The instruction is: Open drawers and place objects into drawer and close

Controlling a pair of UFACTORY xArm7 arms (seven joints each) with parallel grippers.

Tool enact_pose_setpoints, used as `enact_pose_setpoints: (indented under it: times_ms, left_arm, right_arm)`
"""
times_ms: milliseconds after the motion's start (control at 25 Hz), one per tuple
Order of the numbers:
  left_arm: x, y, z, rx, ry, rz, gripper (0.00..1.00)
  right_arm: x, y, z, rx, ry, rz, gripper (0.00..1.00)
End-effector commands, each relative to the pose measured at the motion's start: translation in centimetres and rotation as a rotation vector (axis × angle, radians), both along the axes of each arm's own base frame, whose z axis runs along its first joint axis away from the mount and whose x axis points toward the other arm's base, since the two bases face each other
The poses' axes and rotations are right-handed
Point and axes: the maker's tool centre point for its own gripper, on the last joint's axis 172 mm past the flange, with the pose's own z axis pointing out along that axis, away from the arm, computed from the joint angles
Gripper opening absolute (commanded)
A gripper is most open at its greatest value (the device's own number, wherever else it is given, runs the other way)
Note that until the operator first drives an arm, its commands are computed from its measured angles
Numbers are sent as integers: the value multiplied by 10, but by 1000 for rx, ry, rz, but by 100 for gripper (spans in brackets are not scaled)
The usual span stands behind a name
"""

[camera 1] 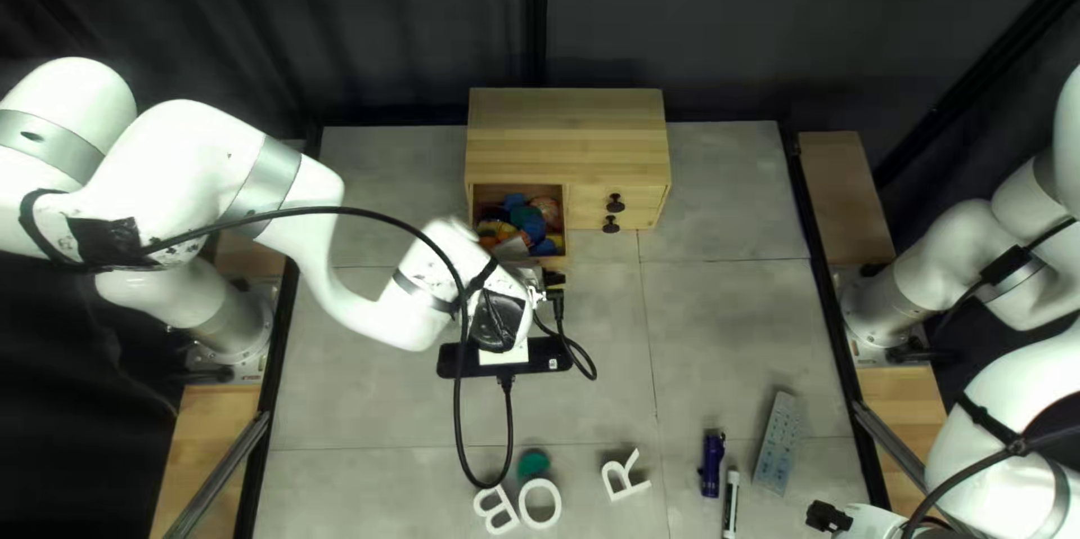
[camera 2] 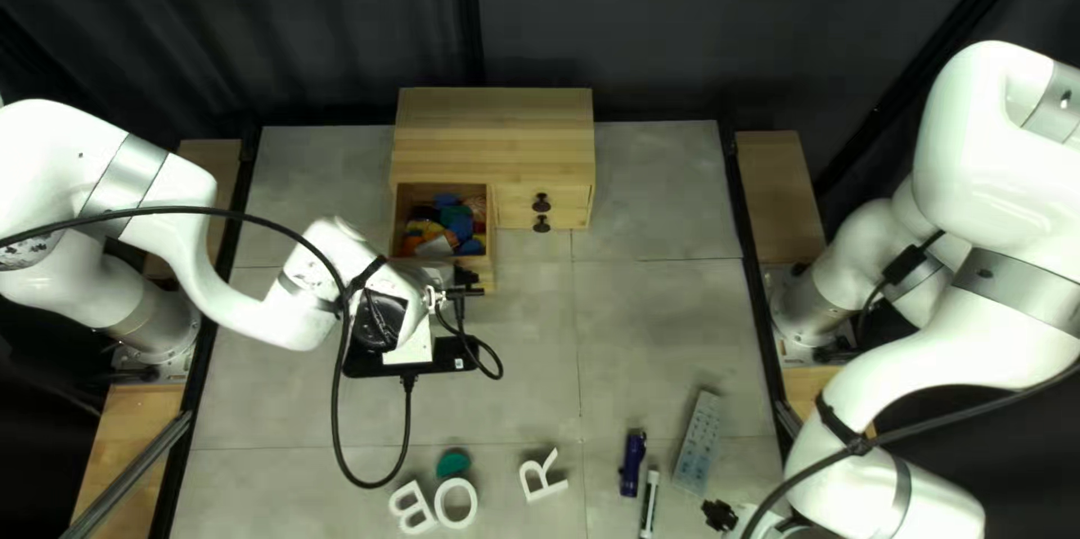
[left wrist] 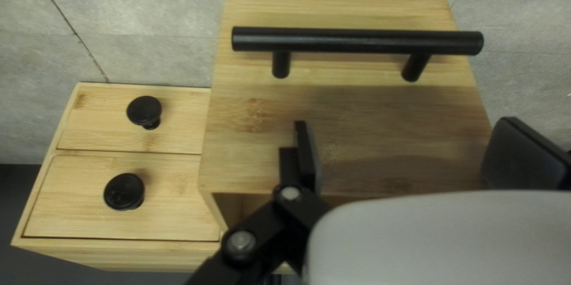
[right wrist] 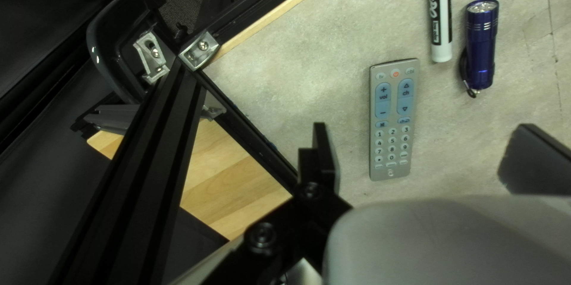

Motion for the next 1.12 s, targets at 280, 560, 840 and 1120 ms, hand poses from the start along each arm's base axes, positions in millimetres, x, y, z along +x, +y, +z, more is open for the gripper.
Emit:
enact_pose_setpoints:
  times_ms: [280, 560, 840, 1120]
  left_arm:
    - [-2, -9, 26, 8, -5, 1, 100]
    - [2, -5, 36, 13, -9, 0, 100]
    - [7, -23, 31, -1, -21, -14, 100]
    - [25, -49, 19, -8, -27, -39, 100]
  right_arm:
    - [0, 0, 0, 0, 0, 0, 100]
    - [0, 0, 0, 0, 0, 0, 100]
    - [0, 0, 0, 0, 0, 0, 100]
    - [0, 0, 0, 0, 0, 0, 100]
